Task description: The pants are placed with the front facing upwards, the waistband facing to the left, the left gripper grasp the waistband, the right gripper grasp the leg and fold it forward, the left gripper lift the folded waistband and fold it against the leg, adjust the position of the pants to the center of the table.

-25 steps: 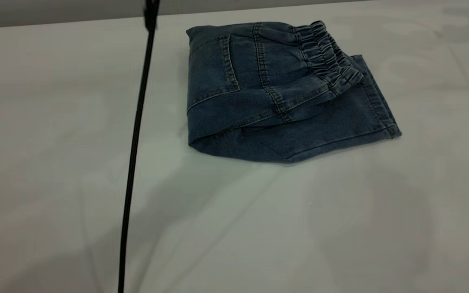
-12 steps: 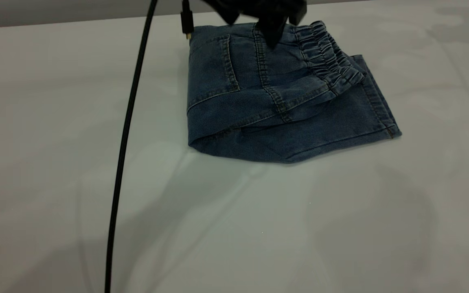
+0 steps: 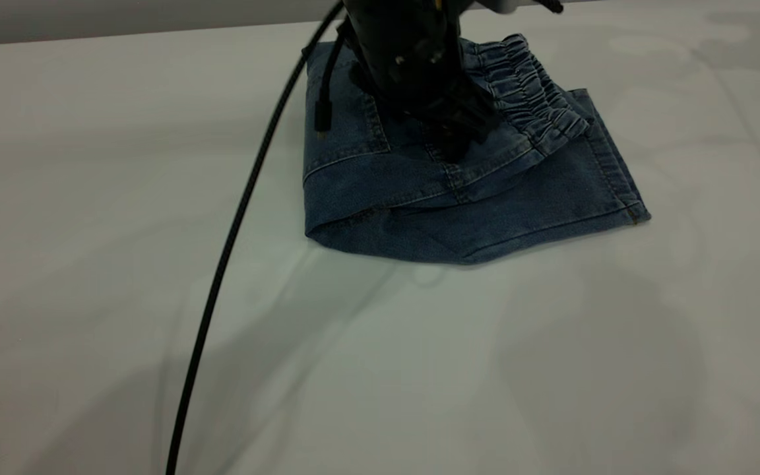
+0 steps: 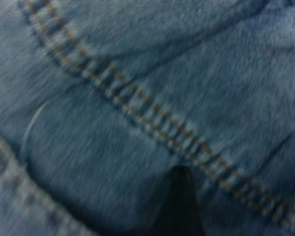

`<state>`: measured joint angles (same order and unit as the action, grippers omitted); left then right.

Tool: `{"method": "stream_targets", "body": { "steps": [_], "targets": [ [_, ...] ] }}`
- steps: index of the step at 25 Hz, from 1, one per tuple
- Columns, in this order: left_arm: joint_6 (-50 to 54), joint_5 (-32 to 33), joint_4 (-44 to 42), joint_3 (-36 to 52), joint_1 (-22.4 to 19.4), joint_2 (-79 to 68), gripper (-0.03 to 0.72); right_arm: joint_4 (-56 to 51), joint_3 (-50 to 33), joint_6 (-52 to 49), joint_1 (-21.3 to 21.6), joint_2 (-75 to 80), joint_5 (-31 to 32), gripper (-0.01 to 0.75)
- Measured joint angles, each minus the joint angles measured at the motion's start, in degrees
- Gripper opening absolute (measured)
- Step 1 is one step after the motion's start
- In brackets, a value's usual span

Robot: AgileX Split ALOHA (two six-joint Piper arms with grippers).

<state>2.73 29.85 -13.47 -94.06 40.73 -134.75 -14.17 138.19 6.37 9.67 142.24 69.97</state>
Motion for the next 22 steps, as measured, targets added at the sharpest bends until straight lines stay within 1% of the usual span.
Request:
{"method": "stream_targets", "body": {
  "steps": [5,8,10,16,22],
  "targets": [
    [0.1,-7.8,0.0,0.0,0.0,-2.4,0.571,0.1,0.0,0.1,0.0,0.0,0.0,0.510],
    [-0.1,-9.6,-0.2,0.1,0.0,-3.0,0.571,0.2,0.0,0.1,0.0,0.0,0.0,0.510],
    [-1.7,-8.8,-1.4,0.1,0.0,-3.4,0.571,0.2,0.0,0.1,0.0,0.0,0.0,0.510],
    [-5.7,-3.3,-6.2,0.1,0.0,-3.3,0.571,0.5,0.0,0.2,0.0,0.0,0.0,0.510],
    [-13.3,1.5,-8.0,0.1,0.0,-3.2,0.566,0.6,0.0,0.4,0.0,0.0,0.0,0.510]
  ]
}}
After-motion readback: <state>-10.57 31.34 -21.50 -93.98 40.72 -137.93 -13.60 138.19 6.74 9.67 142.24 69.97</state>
